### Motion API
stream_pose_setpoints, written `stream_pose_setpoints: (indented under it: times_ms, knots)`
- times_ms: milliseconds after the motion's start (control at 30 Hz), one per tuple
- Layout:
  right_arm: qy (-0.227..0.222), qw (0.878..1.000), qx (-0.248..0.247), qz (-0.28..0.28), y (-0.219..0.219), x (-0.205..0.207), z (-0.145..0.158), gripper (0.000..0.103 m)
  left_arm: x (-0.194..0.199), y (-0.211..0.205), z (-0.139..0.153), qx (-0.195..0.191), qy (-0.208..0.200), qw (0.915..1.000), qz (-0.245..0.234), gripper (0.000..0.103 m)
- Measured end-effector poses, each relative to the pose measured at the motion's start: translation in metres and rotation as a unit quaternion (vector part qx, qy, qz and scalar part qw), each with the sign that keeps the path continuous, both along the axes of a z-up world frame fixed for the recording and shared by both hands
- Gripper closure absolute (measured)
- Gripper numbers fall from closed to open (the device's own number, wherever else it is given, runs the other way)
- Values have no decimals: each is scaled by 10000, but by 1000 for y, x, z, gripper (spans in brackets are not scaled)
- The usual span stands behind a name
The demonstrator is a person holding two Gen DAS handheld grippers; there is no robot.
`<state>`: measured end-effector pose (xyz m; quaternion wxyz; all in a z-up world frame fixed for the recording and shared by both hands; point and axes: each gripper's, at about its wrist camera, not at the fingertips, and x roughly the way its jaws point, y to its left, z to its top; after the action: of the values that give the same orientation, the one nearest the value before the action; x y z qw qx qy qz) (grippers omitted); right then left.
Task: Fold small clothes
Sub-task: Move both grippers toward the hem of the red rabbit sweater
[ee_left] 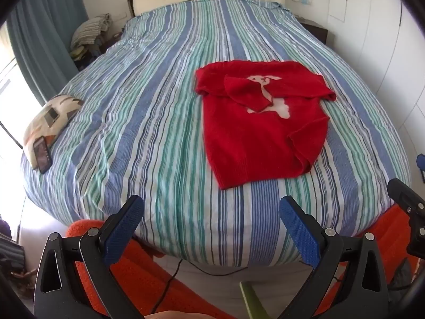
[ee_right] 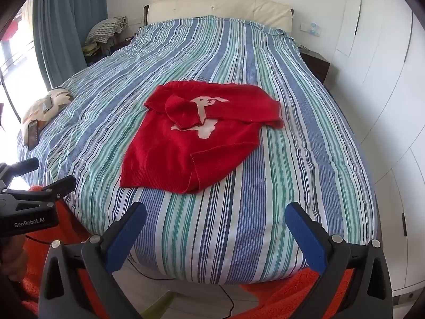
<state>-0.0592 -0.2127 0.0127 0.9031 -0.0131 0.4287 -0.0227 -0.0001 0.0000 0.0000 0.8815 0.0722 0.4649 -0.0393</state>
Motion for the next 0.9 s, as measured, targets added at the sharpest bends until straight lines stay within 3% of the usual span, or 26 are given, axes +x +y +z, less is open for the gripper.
stream_pose_setpoints:
  times_ms: [900]
  knots:
    - [150,9998,-74,91,9,0,-10,0,-6,2,-10,215,50,9998,11,1]
